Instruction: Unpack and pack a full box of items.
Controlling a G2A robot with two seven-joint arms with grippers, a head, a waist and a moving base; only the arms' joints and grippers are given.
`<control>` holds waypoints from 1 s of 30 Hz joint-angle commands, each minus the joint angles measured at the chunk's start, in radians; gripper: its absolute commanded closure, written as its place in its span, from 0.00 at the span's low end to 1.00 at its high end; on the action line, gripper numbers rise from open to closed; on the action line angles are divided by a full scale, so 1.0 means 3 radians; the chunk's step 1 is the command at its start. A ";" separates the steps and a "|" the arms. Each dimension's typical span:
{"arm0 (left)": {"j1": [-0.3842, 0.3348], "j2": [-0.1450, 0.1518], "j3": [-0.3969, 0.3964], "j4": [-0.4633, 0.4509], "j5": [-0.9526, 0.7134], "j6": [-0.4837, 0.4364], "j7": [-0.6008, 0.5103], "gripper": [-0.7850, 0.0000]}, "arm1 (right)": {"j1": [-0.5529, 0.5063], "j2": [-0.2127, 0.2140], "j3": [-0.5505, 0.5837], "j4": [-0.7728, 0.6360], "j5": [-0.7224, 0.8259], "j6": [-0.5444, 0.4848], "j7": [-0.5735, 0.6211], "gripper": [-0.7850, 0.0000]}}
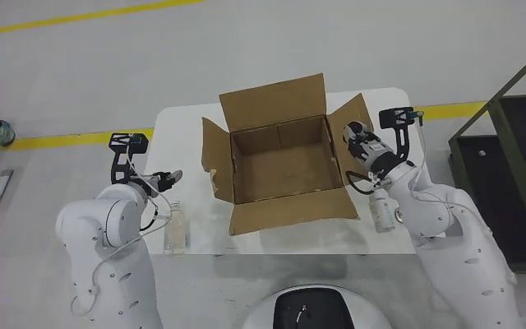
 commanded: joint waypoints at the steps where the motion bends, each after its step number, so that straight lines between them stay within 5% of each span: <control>1: 0.0002 0.0000 0.0001 0.0000 0.0000 0.0001 0.0001 0.00 | 0.0009 -0.0005 -0.0019 0.0024 0.0104 -0.0039 -0.0046 1.00; 14: 0.0085 0.0007 0.0012 0.0003 -0.0063 -0.0038 0.0073 0.00 | 0.0062 -0.0017 -0.0149 0.0164 0.0243 -0.0015 -0.0129 1.00; 18: 0.0164 0.0042 -0.0095 0.0062 -0.0286 -0.0237 -0.0280 0.00 | 0.0029 -0.0012 -0.0140 0.0150 0.0261 -0.0005 -0.0133 1.00; 30: 0.0773 0.0299 -0.0250 0.0320 -0.0240 -0.0117 -0.0454 0.00 | -0.0033 0.0001 -0.0156 0.0129 0.0265 0.0024 -0.0101 1.00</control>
